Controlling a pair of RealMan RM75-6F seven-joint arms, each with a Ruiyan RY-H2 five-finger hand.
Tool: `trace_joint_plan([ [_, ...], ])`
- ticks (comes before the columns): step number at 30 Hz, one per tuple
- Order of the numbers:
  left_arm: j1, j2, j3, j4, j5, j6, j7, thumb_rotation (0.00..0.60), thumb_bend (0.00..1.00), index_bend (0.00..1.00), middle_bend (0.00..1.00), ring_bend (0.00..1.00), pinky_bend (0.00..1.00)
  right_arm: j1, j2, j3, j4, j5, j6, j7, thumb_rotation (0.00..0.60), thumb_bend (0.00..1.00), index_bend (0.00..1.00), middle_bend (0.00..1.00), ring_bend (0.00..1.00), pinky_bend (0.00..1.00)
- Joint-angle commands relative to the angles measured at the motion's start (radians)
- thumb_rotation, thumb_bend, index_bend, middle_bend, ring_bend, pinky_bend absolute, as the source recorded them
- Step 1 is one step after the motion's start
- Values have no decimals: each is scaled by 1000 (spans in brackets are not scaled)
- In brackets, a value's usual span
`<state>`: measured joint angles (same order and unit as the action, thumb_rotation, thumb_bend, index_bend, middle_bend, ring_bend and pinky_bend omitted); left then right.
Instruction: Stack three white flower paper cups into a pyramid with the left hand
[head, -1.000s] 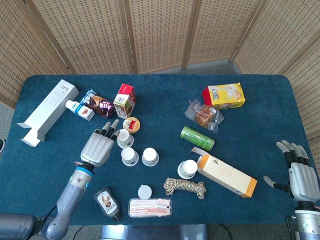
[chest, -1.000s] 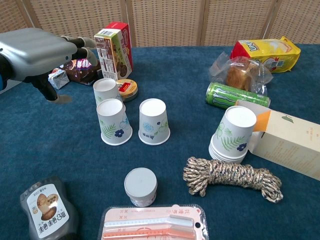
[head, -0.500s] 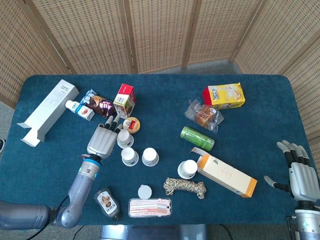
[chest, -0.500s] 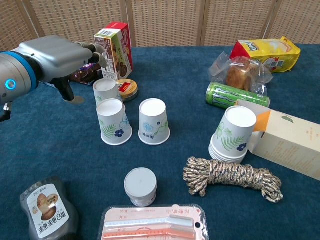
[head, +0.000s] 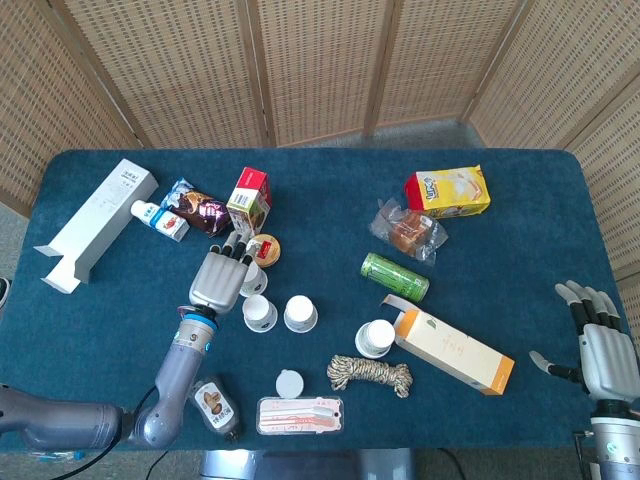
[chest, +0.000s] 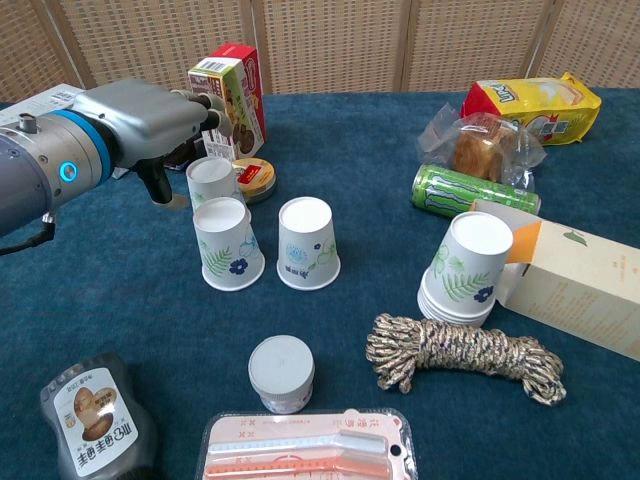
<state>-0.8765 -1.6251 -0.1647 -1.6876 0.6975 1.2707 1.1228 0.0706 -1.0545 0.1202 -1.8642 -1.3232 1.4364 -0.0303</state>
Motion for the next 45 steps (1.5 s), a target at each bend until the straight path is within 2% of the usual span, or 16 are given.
trace_joint_plan([
  [1,-13,-9,-14,17,-19,-7,1,600,311,126,0,0,323,0,-1,0,1,1,0,-2,600,114,123,0,0,0],
  [12,-48,-59,-26,75,-56,-22,1,600,312,127,0,0,331,3,1,6,6,15,-6,10,600,116,123,0,0,0],
  [16,-57,-76,-29,94,-67,-20,4,600,311,135,12,57,363,4,2,9,8,18,-8,14,600,115,122,0,0,0],
  [22,-69,-106,-31,134,-80,-15,8,600,312,219,146,221,459,3,2,8,9,17,-8,17,600,115,123,0,0,0],
  [27,-70,-123,-32,153,-75,6,10,600,313,404,348,421,582,4,3,11,11,20,-10,22,600,115,123,0,0,0],
  [30,-69,-128,-28,159,-72,17,17,600,316,466,417,482,622,5,4,11,11,19,-11,24,600,116,123,0,0,0],
  [36,-61,-121,-21,148,-46,32,7,600,319,482,435,499,630,4,5,10,9,16,-9,27,600,116,123,0,0,0],
  [45,-31,-22,-18,39,9,64,-18,600,319,484,435,499,630,3,4,4,3,6,-7,21,600,116,124,0,0,0],
])
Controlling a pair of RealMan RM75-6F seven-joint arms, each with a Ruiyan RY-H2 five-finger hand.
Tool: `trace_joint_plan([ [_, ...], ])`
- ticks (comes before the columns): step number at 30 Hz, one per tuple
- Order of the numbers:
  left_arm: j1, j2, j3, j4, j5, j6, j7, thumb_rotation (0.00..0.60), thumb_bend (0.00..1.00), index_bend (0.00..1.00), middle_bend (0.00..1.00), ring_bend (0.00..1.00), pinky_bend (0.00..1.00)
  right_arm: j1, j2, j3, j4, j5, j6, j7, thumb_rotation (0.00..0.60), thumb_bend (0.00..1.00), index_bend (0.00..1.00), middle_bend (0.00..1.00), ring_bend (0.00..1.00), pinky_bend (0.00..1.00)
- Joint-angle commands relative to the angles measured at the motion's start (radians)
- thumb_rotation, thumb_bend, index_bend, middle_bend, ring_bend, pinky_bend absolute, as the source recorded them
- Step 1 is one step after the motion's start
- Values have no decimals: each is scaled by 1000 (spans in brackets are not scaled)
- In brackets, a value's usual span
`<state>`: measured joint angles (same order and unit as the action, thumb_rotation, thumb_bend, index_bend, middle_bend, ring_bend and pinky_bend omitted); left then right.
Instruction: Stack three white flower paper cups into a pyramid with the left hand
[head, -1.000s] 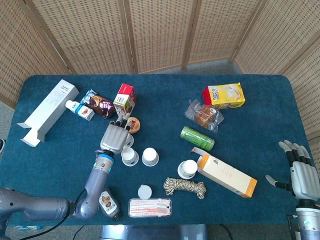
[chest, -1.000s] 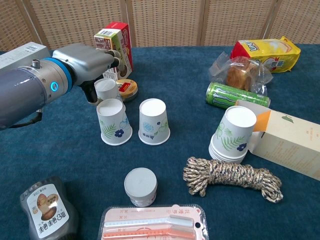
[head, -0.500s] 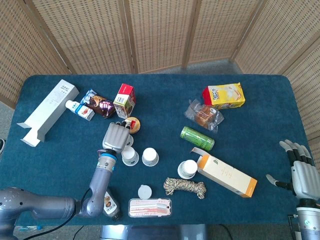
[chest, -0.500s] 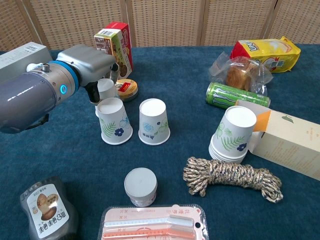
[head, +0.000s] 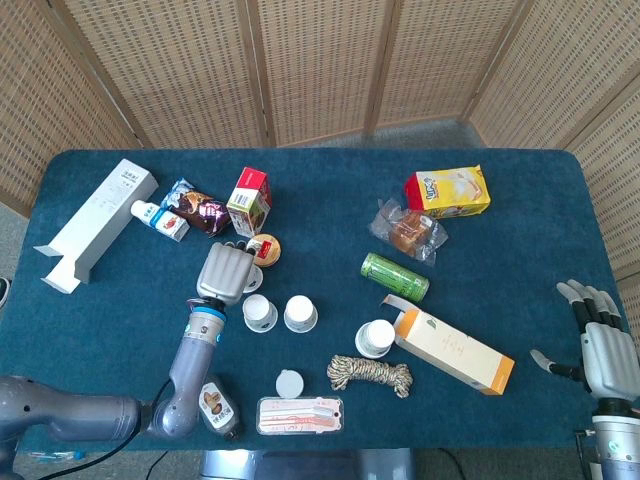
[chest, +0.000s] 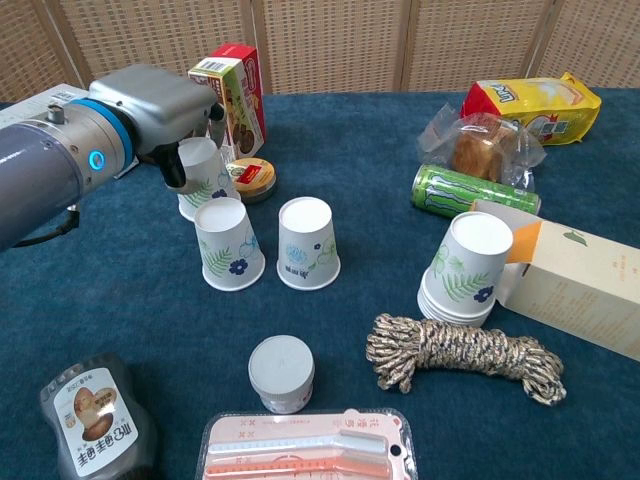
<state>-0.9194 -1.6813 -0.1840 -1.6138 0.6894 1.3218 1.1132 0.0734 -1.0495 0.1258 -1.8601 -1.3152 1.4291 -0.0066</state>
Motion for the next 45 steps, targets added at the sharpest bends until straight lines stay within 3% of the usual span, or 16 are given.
trace_joint_plan([
  [1,16,47,0,-49,21,15,-13,600,319,484,435,499,630,0,-1,-2,-1,-3,1,-5,600,116,123,0,0,0],
  [9,50,205,-20,-231,96,14,-99,600,319,490,435,499,627,-1,-5,-5,-6,-8,6,-18,600,114,123,0,0,0],
  [15,62,293,-25,-309,124,14,-120,600,319,487,433,497,626,1,-12,-8,-7,-11,4,-32,600,116,124,0,0,0],
  [21,62,319,-18,-324,144,-25,-166,600,318,484,431,491,613,1,-16,-10,-8,-12,7,-43,600,115,123,0,0,0],
  [34,74,366,47,-306,384,-141,-356,600,312,482,427,473,591,1,-14,-6,-6,-7,7,-34,600,115,124,0,0,0],
  [45,85,371,91,-324,440,-182,-367,600,306,461,401,448,575,-1,-10,-6,-11,-11,11,-32,600,116,124,0,0,0],
])
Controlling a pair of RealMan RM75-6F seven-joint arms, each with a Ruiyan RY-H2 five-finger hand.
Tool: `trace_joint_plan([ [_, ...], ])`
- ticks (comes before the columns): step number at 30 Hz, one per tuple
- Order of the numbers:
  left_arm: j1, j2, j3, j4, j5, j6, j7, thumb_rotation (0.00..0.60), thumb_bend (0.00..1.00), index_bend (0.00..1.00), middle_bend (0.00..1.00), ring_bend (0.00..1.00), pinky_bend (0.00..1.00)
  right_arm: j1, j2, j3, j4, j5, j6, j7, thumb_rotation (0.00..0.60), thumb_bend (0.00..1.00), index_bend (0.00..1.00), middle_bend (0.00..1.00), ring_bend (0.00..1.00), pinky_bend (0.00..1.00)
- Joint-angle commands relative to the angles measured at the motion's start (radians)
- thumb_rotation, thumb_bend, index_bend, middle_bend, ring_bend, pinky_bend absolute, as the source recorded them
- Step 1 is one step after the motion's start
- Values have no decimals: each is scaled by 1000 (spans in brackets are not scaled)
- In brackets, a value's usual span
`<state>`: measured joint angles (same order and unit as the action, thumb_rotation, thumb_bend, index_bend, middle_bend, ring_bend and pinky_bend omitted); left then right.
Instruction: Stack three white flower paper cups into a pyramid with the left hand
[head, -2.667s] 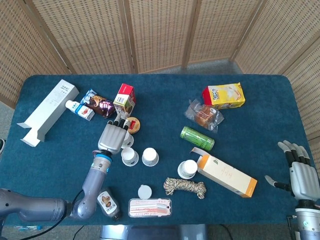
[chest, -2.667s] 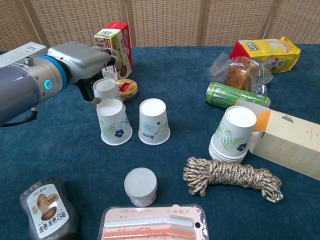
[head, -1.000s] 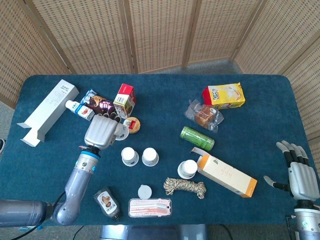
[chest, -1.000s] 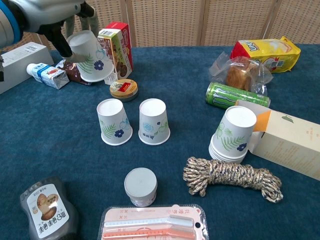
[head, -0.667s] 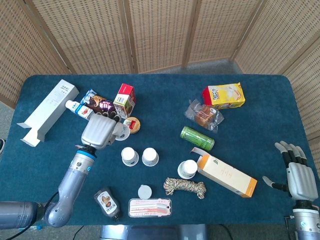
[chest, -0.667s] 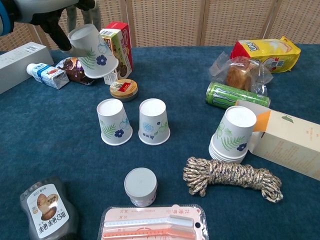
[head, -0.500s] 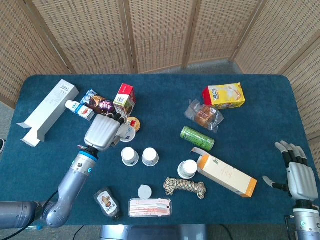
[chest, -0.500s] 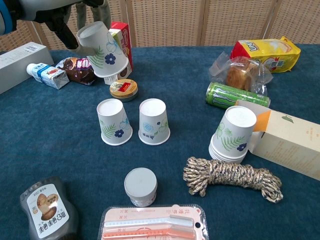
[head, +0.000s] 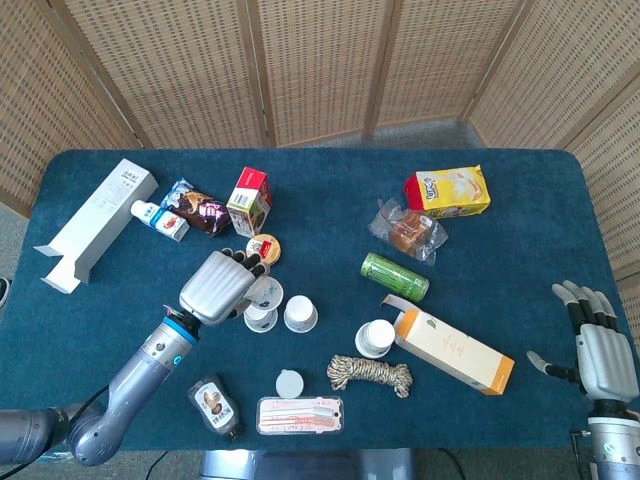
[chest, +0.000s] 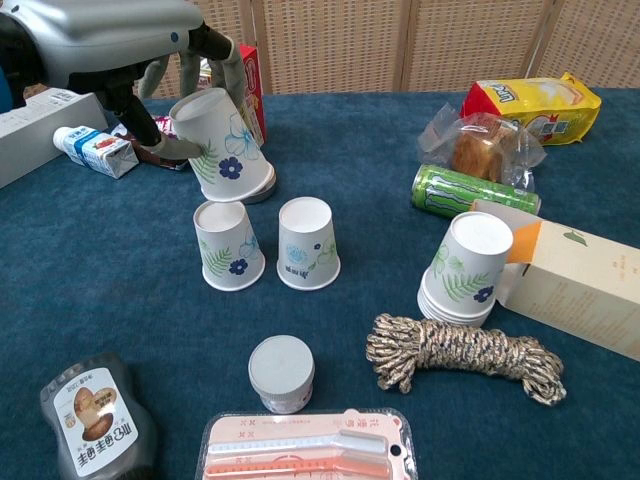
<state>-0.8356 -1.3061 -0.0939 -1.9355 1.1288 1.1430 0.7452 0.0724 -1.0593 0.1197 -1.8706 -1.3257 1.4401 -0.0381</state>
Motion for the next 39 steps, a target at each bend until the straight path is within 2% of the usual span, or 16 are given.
trace_joint_plan([
  [1,1,-10,0,-5,-3,-5,-1,600,305,461,399,447,574,0,0,0,-1,-1,1,0,600,116,123,0,0,0],
  [11,-17,-46,-3,-17,-33,-8,76,600,303,451,385,437,569,0,4,3,-1,3,0,9,600,113,123,0,0,0],
  [22,-49,-101,-24,-18,-113,15,177,600,304,445,378,431,564,-2,11,5,-3,3,0,24,600,115,123,0,0,0],
  [39,-74,-131,-20,-21,-185,32,228,600,303,441,373,423,557,-2,14,5,-5,1,0,31,600,115,123,0,0,0],
])
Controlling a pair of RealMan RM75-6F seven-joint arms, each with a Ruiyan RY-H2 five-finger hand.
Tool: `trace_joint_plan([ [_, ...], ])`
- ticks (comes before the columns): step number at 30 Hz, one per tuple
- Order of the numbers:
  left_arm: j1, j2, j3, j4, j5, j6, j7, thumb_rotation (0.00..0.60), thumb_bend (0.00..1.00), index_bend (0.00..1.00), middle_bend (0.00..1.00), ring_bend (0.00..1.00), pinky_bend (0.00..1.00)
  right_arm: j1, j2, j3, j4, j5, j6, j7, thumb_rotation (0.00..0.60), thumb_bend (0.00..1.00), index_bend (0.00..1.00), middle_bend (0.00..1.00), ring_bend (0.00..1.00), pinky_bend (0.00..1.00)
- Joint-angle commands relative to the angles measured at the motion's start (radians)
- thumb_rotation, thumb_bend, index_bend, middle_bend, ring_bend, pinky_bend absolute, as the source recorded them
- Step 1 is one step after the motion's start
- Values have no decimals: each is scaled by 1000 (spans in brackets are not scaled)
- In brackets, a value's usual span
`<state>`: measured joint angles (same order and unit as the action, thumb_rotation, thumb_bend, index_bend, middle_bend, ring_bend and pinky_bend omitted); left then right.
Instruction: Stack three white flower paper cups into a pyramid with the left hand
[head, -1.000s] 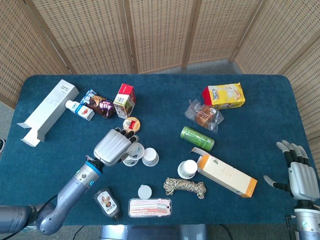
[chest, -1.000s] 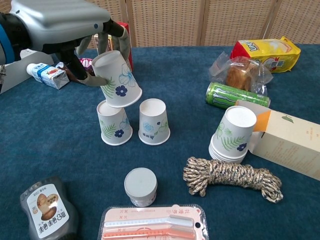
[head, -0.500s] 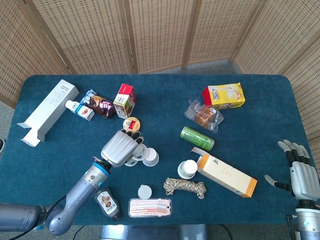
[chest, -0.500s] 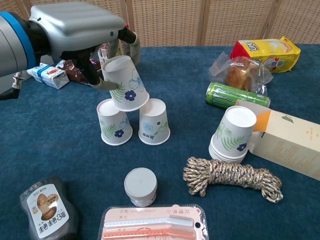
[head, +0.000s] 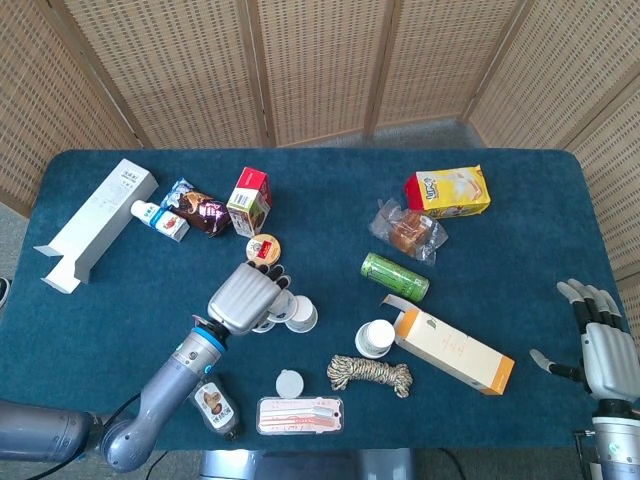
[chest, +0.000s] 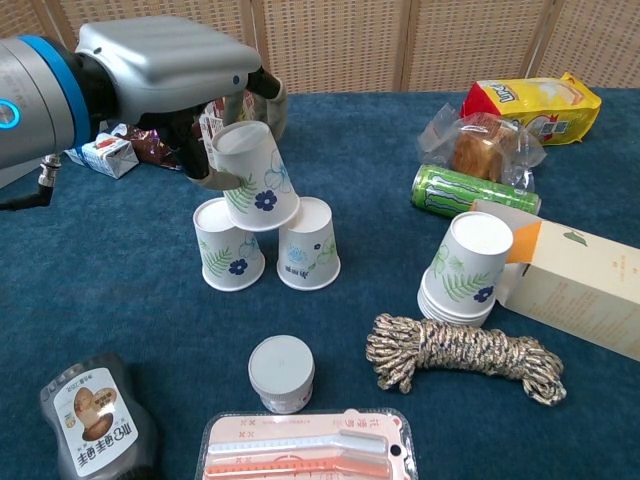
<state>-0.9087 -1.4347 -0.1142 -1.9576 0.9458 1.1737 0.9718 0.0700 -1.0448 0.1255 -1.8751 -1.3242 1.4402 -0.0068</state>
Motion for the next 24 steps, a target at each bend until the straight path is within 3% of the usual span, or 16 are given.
trace_joint_plan([
  [1,-3,-5,0,1,-4,2,-1,600,303,439,371,421,556,0,0,-1,-1,-2,0,-2,600,115,123,0,0,0],
  [24,-24,-47,2,10,-17,39,28,600,304,411,340,385,550,-2,10,3,-2,0,-1,23,600,115,124,0,0,0],
])
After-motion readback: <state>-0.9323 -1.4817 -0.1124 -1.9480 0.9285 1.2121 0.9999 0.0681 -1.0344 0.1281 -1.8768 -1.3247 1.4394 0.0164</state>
